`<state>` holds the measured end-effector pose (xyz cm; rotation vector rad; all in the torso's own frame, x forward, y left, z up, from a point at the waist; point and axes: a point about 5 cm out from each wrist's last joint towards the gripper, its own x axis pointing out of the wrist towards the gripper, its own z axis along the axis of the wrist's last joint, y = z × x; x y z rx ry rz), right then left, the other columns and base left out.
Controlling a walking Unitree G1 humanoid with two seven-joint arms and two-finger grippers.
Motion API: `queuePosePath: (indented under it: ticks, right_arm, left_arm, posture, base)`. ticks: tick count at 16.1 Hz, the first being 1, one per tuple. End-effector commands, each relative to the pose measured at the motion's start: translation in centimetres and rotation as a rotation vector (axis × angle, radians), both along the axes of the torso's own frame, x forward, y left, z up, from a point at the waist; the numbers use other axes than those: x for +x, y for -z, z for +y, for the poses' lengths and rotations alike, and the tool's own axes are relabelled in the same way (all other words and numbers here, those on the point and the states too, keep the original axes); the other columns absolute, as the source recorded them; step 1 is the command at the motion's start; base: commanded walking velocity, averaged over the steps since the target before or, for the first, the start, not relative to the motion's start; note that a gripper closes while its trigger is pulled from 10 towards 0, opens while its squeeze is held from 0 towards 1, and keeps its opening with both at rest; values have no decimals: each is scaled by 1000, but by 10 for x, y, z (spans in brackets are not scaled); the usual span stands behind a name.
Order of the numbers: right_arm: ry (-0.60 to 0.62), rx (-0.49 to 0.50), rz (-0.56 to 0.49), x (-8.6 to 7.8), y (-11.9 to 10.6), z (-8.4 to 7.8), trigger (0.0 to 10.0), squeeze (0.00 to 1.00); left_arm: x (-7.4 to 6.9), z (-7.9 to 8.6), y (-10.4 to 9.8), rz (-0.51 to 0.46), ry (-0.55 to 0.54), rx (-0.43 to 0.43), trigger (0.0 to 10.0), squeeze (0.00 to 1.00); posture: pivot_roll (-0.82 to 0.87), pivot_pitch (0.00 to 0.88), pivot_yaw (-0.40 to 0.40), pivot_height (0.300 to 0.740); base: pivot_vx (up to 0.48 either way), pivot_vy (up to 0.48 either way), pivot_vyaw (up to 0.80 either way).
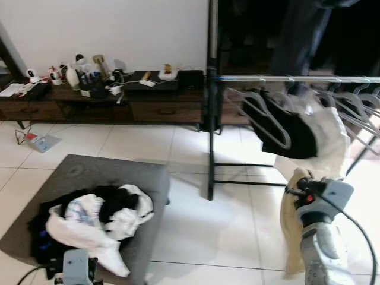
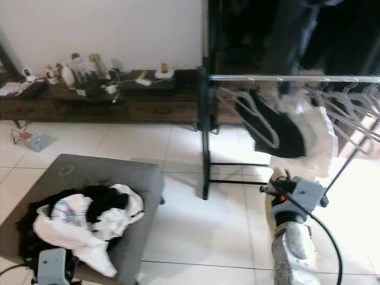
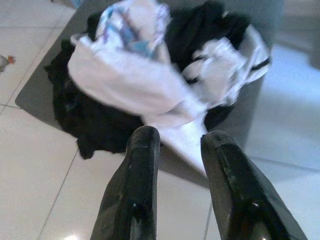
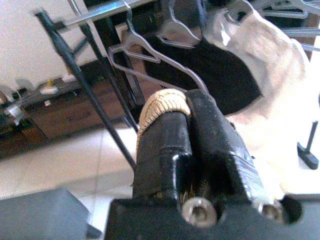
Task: Hang hanger
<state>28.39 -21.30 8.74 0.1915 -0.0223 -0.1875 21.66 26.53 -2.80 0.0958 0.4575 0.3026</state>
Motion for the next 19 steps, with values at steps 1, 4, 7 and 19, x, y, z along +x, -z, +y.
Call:
queuePosePath:
  ticks: [1,4,7,19]
  right_arm:
    - [-7,-24,59,-6,18,-3,10000,0]
    - [0,-5,171,-16,52,-6,10000,0]
    - [57,15,228,-24,71,-12,10000,0]
    - [25,8,172,-24,75,5,10000,0]
  left_arm:
    - [7,-11,-2,-30,40,-12,10000,0]
    - [27,-28,-19,-133,157,6,10000,0]
    - [42,-47,-30,-199,270,7,10000,0]
    - [60,-69,-90,-506,317,7,10000,0]
  posture:
    - [22,32,50,740]
    - [8,13,51,740]
    - [-7,0,53,740]
    - [-11,10,43,740]
  base:
    - [0,-409,0]
    - [0,-410,0]
    - [0,-407,0]
    - [0,-271,0]
